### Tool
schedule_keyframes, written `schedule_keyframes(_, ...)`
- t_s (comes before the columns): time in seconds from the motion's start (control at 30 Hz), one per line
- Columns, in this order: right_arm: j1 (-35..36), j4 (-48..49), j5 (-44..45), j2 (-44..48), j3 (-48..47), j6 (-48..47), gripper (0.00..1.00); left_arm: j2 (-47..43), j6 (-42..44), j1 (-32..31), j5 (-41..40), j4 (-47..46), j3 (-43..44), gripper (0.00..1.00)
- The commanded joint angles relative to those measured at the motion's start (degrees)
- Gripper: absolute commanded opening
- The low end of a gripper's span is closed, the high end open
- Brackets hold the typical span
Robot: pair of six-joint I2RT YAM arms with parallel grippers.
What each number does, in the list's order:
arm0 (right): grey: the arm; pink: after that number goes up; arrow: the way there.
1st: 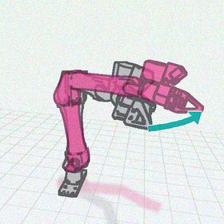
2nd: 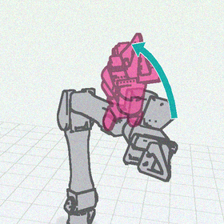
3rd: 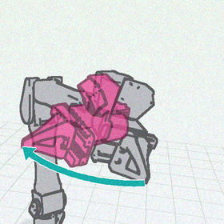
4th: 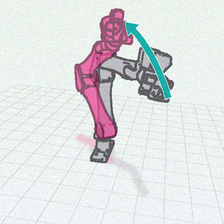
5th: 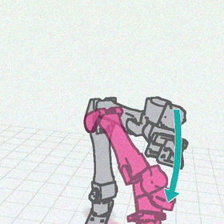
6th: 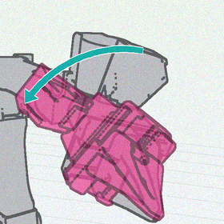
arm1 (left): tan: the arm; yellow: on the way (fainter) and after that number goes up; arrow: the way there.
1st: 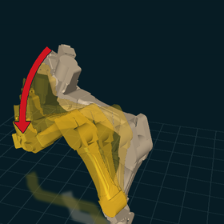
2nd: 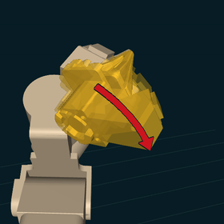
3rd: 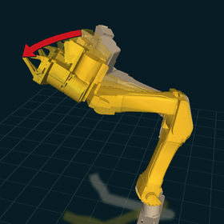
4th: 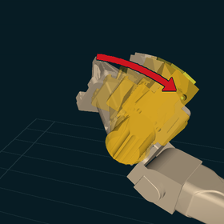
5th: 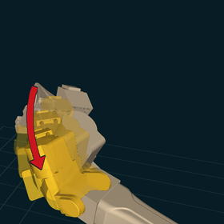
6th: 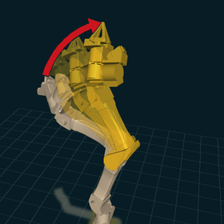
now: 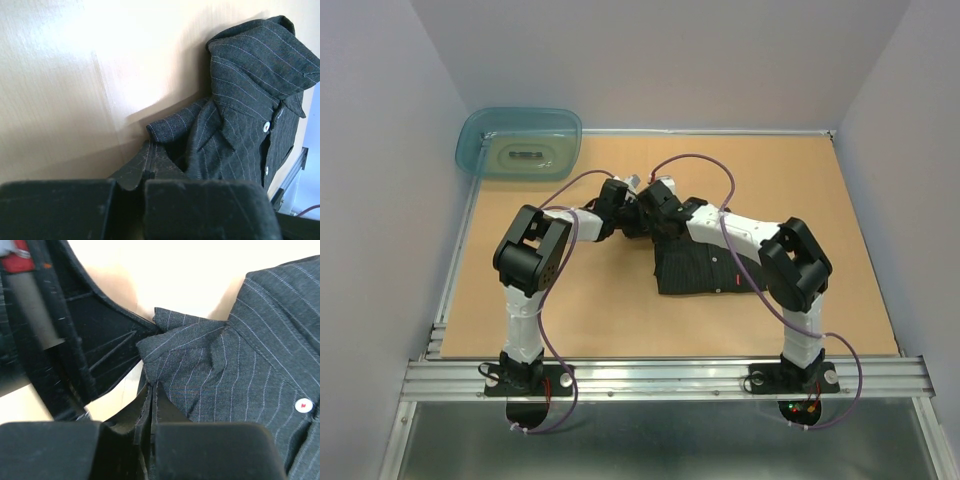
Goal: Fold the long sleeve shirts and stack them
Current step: Fold the shirt
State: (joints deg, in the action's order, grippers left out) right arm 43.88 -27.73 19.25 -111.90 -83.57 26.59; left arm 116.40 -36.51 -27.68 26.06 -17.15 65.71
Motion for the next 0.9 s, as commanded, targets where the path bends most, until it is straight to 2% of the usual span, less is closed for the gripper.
schedule_keyframes(0.0,0.60,2.33,-0.78,-1.92,-2.92,1.36,0.04,-2.58,0.30,0.26,-0.84,-0.43,-1.46,0.00)
schedule_keyframes(0.03,0.59,2.33,-0.96,-1.66,-2.57,1.53,0.05,-2.67,0.21,0.35,-0.93,-0.52,-1.55,0.00)
schedule_keyframes(0.13,0.59,2.33,-0.70,0.35,-0.90,1.62,0.20,-2.76,0.04,0.52,-1.01,-0.61,-1.90,0.00)
schedule_keyframes(0.17,0.59,2.33,-0.44,1.41,-0.11,1.62,0.32,-2.84,-0.31,0.70,-0.93,-0.78,-2.17,0.00)
schedule_keyframes(0.2,0.59,2.33,-0.26,2.38,0.07,1.36,0.37,-3.19,-0.49,0.79,-0.93,-0.87,-2.34,0.01)
schedule_keyframes(0.27,0.59,2.33,0.53,5.89,0.51,0.84,0.48,-3.81,-1.01,0.96,-1.10,-0.96,-3.04,0.05)
schedule_keyframes(0.33,0.68,2.15,0.97,8.35,0.69,0.13,0.54,-5.47,-1.28,1.22,-1.37,-0.96,-3.57,0.07)
schedule_keyframes(0.4,0.51,1.89,2.36,12.30,1.21,-0.39,0.62,-7.92,-2.15,1.66,-1.98,-0.70,-4.62,0.18)
schedule_keyframes(0.43,0.33,1.71,2.99,13.62,1.56,-0.57,0.64,-8.81,-2.33,1.84,-2.16,-0.43,-4.98,0.18)
schedule_keyframes(0.47,-0.10,1.45,3.34,14.77,2.18,-0.49,0.65,-9.78,-2.51,2.10,-2.42,0.18,-5.15,0.29)
schedule_keyframes(0.5,-0.63,1.19,3.08,17.56,2.88,-0.31,0.66,-10.83,-2.60,2.54,-3.03,1.75,-5.77,0.32)
schedule_keyframes(0.57,-3.61,1.09,1.77,20.47,6.56,0.39,0.66,-14.78,-2.25,2.89,-4.44,3.34,-6.30,0.49)
schedule_keyframes(0.6,-4.93,1.09,-0.85,23.27,7.88,1.35,0.66,-16.28,-1.99,2.98,-5.84,5.09,-6.99,0.53)
schedule_keyframes(0.67,-9.06,1.27,-4.81,27.58,12.26,2.67,0.65,-21.11,-1.55,2.98,-7.86,7.29,-7.96,0.59)
schedule_keyframes(0.8,-13.02,2.50,-8.96,32.08,18.87,3.21,0.64,-28.67,-1.28,2.63,-10.06,9.76,-8.85,0.61)
schedule_keyframes(0.87,-15.21,4.33,-10.79,34.63,23.16,3.90,0.64,-31.66,-1.63,0.45,-9.89,10.29,-7.63,0.61)
